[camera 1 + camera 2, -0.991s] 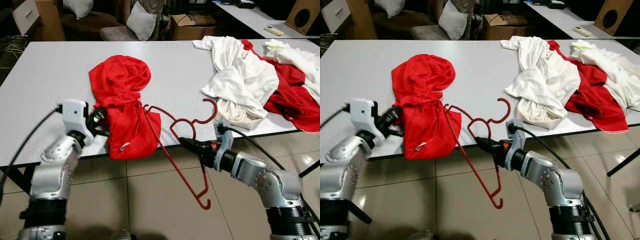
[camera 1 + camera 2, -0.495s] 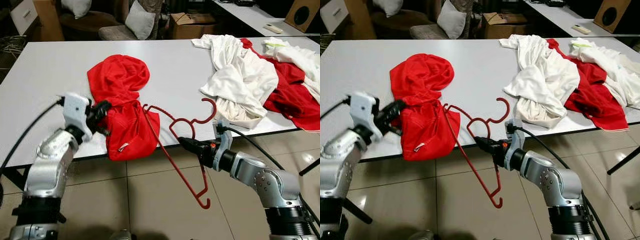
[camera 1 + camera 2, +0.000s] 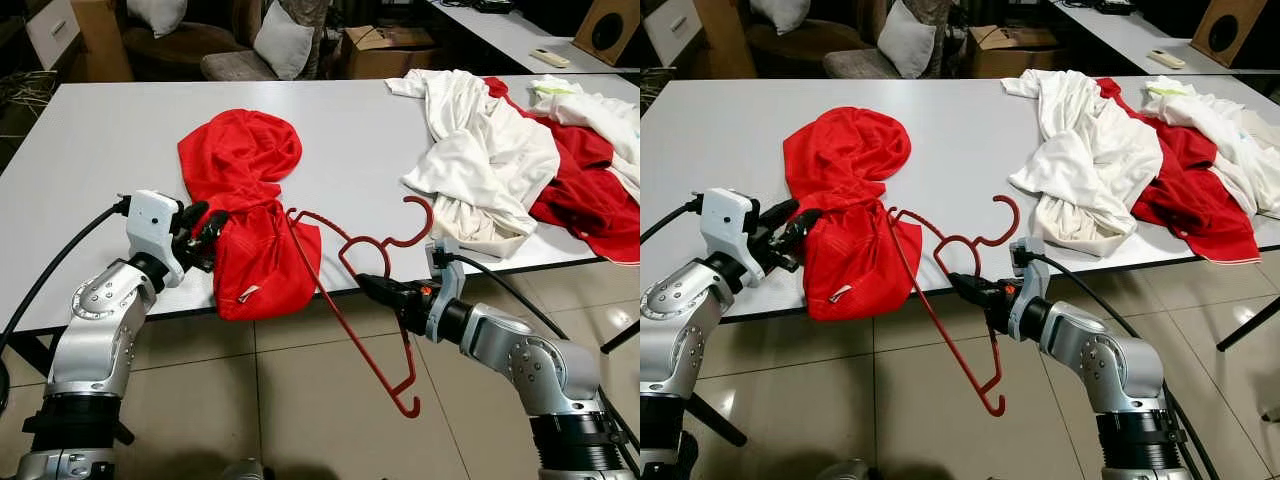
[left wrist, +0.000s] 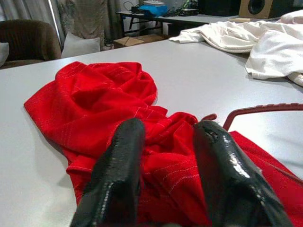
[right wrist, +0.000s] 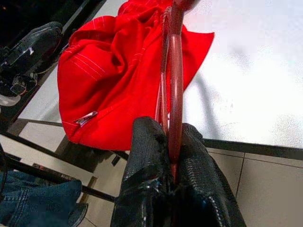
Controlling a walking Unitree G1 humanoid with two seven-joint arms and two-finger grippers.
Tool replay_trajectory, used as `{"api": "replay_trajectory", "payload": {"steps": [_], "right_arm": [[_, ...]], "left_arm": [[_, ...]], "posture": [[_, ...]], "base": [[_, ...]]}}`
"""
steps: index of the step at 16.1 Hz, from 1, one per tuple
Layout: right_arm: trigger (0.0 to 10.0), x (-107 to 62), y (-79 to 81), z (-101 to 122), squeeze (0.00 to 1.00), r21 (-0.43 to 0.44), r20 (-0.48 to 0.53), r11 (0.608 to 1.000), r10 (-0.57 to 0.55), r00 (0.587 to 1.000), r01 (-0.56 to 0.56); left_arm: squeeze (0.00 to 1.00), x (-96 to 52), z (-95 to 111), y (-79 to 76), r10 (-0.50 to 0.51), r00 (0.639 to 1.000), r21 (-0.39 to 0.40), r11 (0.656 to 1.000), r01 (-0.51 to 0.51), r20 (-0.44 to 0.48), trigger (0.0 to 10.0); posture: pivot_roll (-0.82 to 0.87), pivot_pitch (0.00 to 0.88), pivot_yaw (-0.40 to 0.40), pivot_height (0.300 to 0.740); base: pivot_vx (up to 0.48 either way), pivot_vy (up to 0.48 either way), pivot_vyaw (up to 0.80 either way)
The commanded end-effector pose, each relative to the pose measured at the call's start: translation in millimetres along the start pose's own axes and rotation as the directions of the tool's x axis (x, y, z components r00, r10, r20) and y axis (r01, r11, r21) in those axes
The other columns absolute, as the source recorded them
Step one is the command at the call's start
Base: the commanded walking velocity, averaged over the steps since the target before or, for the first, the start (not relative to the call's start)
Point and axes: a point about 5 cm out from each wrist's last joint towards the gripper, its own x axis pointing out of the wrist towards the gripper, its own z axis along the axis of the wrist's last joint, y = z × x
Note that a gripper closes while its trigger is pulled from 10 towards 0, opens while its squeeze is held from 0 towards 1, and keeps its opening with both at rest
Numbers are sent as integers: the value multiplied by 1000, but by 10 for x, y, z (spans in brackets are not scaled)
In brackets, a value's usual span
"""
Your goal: Hang hanger
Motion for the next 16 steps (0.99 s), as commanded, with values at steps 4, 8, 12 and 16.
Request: {"api": "replay_trajectory", "payload": {"steps": [4, 8, 12, 16], "right_arm": [[10000, -22, 9, 35, 0, -16, 14, 1000, 1, 1000, -1], [10000, -23, 9, 35, 0, -16, 15, 1000, 2, 1000, -2], [10000, -43, 17, 50, 0, -28, 16, 1000, 11, 1000, -11], [10000, -37, 21, 43, 0, -32, 14, 999, 15, 1000, -15]], "left_arm": [[522, 11, 32, -5, -11, 1000, 23, 1000, 11, 7, 10000], [1000, -1, 15, -3, -20, 1000, 25, 999, 20, 6, 10000], [0, -8, -690, -92, 29, 996, -457, 887, -66, -87, 10000], [0, 5, -734, -60, 31, 996, -468, 881, -64, -79, 0]], "posture": [[-54, 0, -3, 740], [-56, 0, -2, 740], [-76, 0, 2, 740], [-75, 0, 4, 740]], "base": [[0, 0, 0], [0, 0, 0], [0, 0, 0], [0, 0, 0]]}}
